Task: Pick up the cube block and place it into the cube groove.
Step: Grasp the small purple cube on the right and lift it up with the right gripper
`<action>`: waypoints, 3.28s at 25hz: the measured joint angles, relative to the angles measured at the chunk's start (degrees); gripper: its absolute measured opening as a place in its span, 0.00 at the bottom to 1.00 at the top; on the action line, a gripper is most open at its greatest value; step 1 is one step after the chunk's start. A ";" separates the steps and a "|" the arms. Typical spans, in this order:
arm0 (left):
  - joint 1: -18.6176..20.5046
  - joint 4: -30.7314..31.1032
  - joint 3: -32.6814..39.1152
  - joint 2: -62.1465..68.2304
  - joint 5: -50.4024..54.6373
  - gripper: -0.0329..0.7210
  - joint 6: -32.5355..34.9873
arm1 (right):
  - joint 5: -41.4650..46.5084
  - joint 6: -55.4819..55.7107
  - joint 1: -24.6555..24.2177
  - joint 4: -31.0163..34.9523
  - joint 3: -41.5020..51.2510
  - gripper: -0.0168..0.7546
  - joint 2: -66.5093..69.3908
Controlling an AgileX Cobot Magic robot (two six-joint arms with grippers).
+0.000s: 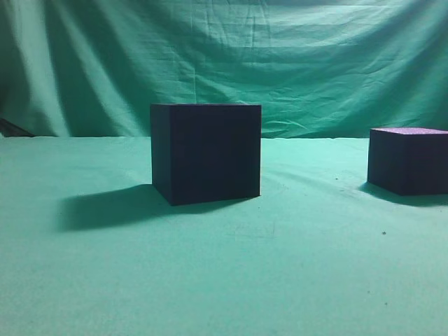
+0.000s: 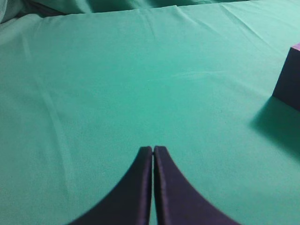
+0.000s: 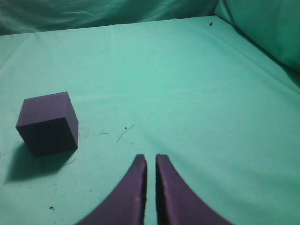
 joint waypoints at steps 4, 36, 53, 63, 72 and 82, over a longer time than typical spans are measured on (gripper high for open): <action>0.00 0.00 0.00 0.00 0.00 0.04 0.00 | 0.00 0.00 0.00 0.00 0.00 0.09 0.00; 0.00 0.00 0.00 0.00 0.00 0.04 0.00 | -25.22 -1.39 0.00 4.92 0.00 0.09 0.00; -0.09 0.00 0.00 0.00 0.00 0.04 0.00 | -3.74 -0.72 0.00 12.05 -19.63 0.09 33.11; -0.09 0.00 0.00 0.00 0.00 0.04 0.00 | 16.88 -16.85 7.59 14.34 -38.05 0.02 55.25; -0.09 0.00 0.00 0.00 0.00 0.04 0.00 | 25.16 -11.20 19.88 4.92 -53.91 0.02 77.16; -0.09 0.00 0.00 0.00 0.00 0.04 0.00 | 24.32 -10.18 19.99 4.03 -62.22 0.82 92.05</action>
